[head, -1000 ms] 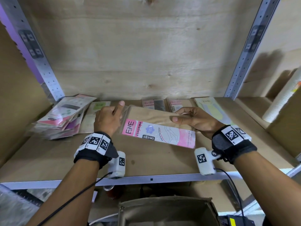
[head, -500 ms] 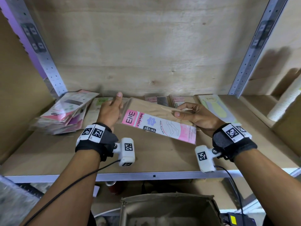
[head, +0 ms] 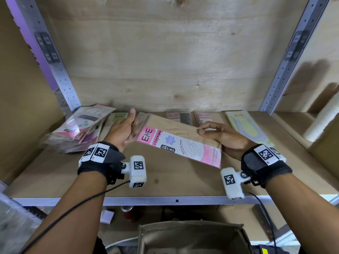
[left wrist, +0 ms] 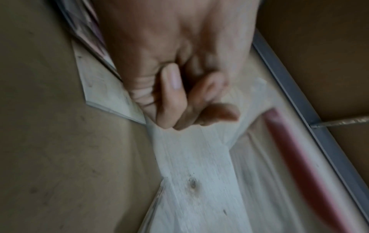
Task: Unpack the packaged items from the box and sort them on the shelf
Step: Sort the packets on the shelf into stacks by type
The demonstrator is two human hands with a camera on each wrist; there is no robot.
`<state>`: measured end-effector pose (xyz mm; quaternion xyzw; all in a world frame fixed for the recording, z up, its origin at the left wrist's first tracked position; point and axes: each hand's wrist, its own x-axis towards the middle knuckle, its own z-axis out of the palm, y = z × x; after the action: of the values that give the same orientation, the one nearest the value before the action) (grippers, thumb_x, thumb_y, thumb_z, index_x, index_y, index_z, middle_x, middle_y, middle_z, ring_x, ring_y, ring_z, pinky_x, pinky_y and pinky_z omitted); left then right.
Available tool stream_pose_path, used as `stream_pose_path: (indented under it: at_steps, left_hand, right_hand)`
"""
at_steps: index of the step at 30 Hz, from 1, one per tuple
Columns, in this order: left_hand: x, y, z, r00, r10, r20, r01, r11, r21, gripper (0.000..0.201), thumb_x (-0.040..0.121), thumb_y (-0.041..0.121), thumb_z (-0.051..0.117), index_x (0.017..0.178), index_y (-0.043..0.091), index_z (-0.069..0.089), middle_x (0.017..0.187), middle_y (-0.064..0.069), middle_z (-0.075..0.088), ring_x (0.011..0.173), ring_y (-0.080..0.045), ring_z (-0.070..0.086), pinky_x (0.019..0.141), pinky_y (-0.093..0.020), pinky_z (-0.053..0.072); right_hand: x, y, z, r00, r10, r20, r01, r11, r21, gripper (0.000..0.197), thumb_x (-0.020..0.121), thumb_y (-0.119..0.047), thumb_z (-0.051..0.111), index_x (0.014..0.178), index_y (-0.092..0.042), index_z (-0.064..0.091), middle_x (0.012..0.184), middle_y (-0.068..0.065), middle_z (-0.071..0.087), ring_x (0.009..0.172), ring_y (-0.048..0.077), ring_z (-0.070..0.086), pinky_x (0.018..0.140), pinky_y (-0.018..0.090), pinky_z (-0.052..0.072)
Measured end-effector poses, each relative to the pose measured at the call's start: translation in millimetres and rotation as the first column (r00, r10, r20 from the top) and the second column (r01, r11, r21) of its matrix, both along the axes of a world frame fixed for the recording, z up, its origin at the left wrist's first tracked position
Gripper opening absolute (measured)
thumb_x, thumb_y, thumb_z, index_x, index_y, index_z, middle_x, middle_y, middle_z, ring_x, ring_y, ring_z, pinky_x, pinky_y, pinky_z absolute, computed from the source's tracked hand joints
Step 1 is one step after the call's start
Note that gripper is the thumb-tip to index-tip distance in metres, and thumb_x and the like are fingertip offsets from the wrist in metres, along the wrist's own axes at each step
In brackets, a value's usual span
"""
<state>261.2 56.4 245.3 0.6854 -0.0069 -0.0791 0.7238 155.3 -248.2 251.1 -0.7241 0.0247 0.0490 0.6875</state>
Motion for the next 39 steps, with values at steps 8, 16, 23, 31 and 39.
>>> stream_pose_path:
  at_steps: [8,16,23,31,39]
  left_hand:
    - [-2.9,19.6,-5.0,0.981,-0.069,-0.181,0.056,0.996,-0.074,0.073,0.094,0.072,0.029,0.098,0.008,0.066,0.076,-0.010,0.076,0.041,-0.010,0.053,0.037,-0.015,0.039]
    - [-17.2,9.5,1.8,0.948,-0.299,-0.111,0.310,0.946,0.091,0.046,0.086,0.049,0.070,0.114,0.013,0.067,0.104,-0.011,0.076,0.065,-0.012,0.065,0.057,-0.019,0.052]
    - [-9.5,21.4,-1.9,0.947,-0.317,-0.053,0.321,0.936,0.142,0.045,0.081,0.019,0.080,0.121,0.006,0.065,0.101,-0.009,0.076,0.073,-0.014,0.064,0.057,-0.019,0.052]
    - [-12.8,-15.3,2.9,0.956,-0.292,0.025,0.281,0.937,0.207,0.052,0.080,0.016,0.082,0.127,0.007,0.061,0.107,-0.008,0.076,0.079,-0.017,0.068,0.064,-0.024,0.055]
    - [-26.0,-87.3,10.7,0.943,-0.314,0.113,0.269,0.916,0.299,0.045,0.081,0.010,0.080,0.123,0.005,0.064,0.107,-0.007,0.073,0.085,-0.014,0.073,0.070,-0.025,0.059]
  right_hand:
    - [12.2,33.6,8.9,0.996,-0.077,-0.038,0.084,0.965,0.250,0.035,0.098,-0.013,0.054,0.130,0.001,0.057,0.119,0.023,0.060,0.093,0.030,0.059,0.066,0.030,0.048]
    - [38.3,100.2,10.0,0.993,-0.087,-0.077,0.106,0.951,0.291,0.011,0.098,0.004,0.049,0.097,-0.004,0.057,0.096,0.017,0.066,0.083,0.027,0.065,0.085,0.044,0.055]
    - [50.1,125.6,9.9,0.982,-0.137,-0.127,0.165,0.956,0.243,0.029,0.091,0.008,0.061,0.116,0.000,0.049,0.108,0.022,0.062,0.083,0.029,0.064,0.076,0.043,0.057]
    - [32.8,87.3,6.3,0.965,-0.245,-0.092,0.251,0.966,0.061,0.049,0.083,0.009,0.066,0.128,0.002,0.050,0.112,0.021,0.061,0.074,0.021,0.057,0.060,0.030,0.048]
    - [13.0,21.6,3.6,0.917,-0.399,0.001,0.399,0.917,-0.008,0.047,0.079,0.006,0.074,0.122,0.001,0.056,0.105,0.018,0.063,0.078,0.026,0.062,0.068,0.034,0.053]
